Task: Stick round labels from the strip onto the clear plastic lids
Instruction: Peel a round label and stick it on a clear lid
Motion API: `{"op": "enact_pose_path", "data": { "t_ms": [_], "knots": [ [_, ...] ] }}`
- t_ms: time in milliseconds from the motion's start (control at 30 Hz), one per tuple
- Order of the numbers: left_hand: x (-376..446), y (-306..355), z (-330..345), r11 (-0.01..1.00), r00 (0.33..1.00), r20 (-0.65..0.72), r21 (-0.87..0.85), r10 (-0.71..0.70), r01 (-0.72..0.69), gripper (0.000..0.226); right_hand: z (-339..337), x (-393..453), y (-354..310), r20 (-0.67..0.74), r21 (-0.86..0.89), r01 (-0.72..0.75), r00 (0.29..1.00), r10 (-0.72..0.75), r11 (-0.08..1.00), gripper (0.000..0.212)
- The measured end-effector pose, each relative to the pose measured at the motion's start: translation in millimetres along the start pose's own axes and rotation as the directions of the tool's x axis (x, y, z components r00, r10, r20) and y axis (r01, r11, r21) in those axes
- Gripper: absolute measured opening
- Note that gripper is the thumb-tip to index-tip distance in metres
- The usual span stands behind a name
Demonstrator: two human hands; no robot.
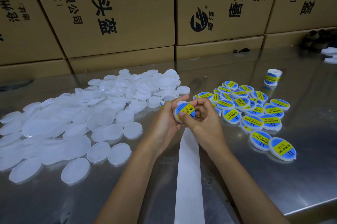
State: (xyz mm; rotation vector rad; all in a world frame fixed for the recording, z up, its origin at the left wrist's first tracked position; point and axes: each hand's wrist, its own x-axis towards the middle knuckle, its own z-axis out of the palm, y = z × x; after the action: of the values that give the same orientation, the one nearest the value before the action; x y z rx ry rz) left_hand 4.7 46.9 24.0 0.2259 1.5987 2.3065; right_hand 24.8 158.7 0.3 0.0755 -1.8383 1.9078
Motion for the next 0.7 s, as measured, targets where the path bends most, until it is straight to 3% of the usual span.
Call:
{"op": "enact_pose_path", "data": {
  "t_ms": [167,267,400,533,700],
  "knots": [
    [-3,2,4,0.999,1.0,-0.001,0.052,-0.001,0.001,0.044,0,-1,3,-0.003,-0.111,0.054,0.999,-0.054,0.992,0.032],
    [-5,3,4,1.0,1.0,0.008,0.03,0.0,0.0,0.041,0,-2,6,-0.015,-0.258,0.157,0.986,-0.166,0.953,0.032],
    [-6,7,1,0.988,0.999,0.049,-0.155,0.003,0.005,0.04,-2,-3,7,-0.044,-0.346,0.199,0.973,-0.227,0.917,0.052],
    [-7,11,-1,0.94,0.996,0.086,-0.34,0.01,0.019,0.036,-2,-6,8,-0.043,-0.409,0.183,0.975,-0.219,0.894,0.054],
    [-8,10,4,0.987,0.997,0.069,-0.161,0.036,-0.024,0.032,-4,-5,11,-0.024,-0.513,0.165,0.978,-0.206,0.842,0.053]
  ]
}}
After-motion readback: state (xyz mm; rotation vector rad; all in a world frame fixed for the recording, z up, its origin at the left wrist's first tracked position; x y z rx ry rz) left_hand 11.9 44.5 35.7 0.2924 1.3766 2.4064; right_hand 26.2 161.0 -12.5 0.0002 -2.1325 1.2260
